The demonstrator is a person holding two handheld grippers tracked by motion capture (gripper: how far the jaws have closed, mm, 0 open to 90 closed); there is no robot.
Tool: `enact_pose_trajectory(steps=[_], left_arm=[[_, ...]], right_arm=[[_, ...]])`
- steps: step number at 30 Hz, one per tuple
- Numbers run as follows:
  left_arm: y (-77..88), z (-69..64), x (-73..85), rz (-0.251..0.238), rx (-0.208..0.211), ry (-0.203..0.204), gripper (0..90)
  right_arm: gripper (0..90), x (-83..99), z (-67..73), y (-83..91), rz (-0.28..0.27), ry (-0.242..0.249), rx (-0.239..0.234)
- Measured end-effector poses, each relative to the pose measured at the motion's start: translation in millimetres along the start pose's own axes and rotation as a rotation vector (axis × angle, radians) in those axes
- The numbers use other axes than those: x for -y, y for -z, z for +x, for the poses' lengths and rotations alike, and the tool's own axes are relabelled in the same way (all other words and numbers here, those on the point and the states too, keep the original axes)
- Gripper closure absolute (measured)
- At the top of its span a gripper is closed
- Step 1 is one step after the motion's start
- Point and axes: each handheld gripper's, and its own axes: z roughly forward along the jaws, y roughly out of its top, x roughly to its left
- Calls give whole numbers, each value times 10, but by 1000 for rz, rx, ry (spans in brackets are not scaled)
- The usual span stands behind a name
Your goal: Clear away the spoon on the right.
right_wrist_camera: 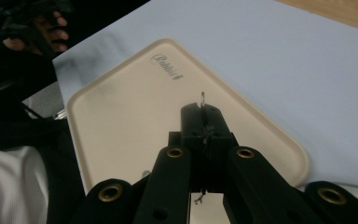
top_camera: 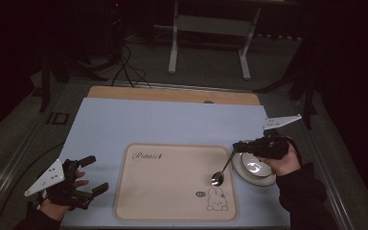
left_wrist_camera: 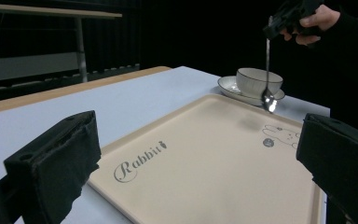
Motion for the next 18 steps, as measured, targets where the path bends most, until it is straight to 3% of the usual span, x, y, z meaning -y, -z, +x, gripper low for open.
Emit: enact_pose_trajectory(steps=[13,18], left_arm=[[0,1,2,0,2,0,0],[1,3,3,1,2,0,0]], right_arm=[[900,-43,32,-377,121,41,-177],[900,-9,26,-502,157,38,-216]])
